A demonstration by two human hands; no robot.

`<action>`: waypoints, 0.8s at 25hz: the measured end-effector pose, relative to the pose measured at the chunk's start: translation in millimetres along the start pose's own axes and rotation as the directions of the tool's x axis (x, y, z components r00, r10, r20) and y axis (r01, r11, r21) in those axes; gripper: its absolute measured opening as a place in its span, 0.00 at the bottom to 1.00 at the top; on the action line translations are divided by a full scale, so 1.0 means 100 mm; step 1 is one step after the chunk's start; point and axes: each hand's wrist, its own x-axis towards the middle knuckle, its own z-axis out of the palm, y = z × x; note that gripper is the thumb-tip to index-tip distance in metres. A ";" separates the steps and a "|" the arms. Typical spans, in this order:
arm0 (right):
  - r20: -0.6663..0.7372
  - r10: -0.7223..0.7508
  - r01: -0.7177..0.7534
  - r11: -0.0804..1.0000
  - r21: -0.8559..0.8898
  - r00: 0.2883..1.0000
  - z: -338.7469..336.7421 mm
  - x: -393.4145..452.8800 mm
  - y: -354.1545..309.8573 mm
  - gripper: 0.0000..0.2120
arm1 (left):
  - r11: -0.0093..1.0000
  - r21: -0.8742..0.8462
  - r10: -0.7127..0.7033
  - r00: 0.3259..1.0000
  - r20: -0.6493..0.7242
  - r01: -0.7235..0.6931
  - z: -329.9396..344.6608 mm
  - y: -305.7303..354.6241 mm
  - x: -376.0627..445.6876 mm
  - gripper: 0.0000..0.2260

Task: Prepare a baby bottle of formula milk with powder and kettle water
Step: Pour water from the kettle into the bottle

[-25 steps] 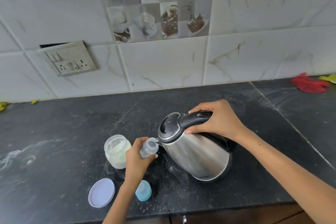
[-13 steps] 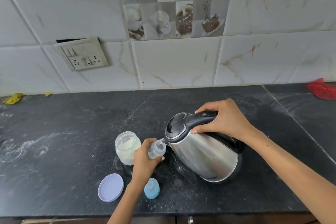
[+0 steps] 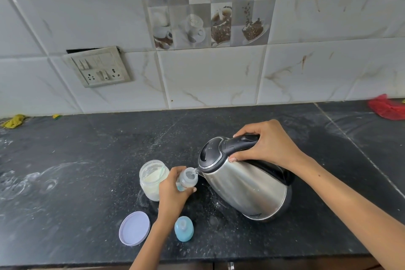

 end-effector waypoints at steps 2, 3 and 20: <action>0.000 0.006 -0.006 1.000 -0.004 1.000 0.00 0.01 -0.01 0.24 | 1.000 0.003 0.006 1.000 -0.003 -0.006 0.00 -0.01 0.01 0.26; 0.002 0.007 -0.007 1.000 -0.007 1.000 0.01 0.01 -0.02 0.24 | 1.000 0.004 0.008 1.000 -0.005 -0.008 0.00 -0.01 0.01 0.26; 0.020 0.010 -0.009 0.998 -0.054 1.000 0.03 0.01 -0.09 0.24 | 1.000 -0.002 0.000 1.000 0.001 0.000 0.01 -0.02 0.00 0.26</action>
